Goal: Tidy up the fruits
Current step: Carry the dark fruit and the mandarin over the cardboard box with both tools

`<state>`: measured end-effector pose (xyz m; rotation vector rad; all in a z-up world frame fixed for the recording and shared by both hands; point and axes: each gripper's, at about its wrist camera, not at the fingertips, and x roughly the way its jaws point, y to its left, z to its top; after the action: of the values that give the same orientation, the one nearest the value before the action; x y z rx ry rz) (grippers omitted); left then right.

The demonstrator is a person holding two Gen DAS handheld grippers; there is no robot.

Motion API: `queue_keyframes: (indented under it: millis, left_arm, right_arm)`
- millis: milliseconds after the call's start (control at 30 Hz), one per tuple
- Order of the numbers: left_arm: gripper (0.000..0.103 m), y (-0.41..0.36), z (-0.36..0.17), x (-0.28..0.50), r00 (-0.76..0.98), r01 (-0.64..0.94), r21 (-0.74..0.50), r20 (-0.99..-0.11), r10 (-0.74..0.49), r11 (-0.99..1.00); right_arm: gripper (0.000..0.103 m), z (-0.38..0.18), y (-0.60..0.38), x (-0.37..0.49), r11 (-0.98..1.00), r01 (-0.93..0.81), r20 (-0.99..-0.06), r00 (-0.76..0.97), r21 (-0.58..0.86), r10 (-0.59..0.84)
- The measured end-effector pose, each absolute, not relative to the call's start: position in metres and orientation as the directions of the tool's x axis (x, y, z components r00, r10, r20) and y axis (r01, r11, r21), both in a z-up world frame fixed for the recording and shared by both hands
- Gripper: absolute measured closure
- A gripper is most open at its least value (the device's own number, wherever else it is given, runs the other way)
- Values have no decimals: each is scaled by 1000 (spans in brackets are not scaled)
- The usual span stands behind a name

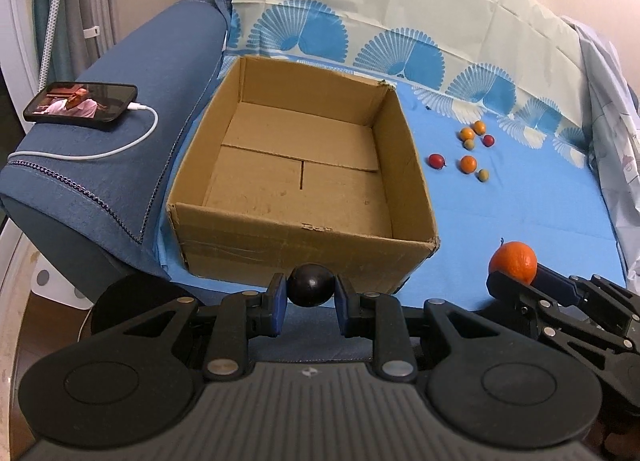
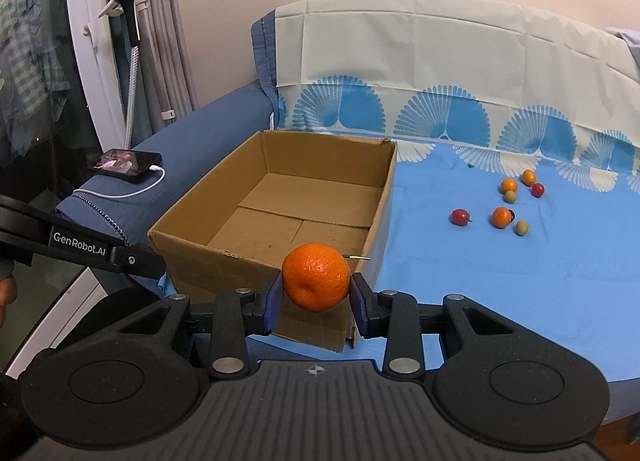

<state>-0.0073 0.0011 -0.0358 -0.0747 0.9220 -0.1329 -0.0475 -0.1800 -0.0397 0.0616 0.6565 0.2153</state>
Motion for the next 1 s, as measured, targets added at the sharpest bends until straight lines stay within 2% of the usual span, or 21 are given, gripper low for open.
queue_keyframes:
  millis: [567,1000]
  left_arm:
    - [75,15,-39,23,606,36,-110,-788,-110,993]
    - [75,20,-29,118,662,3,-91,-747,-70,996]
  right_arm:
    - [65,-42,-168,-29,979,-185,-612,766,85,198]
    - [65,-48,-145,48,973,-226,-603,771,41,205]
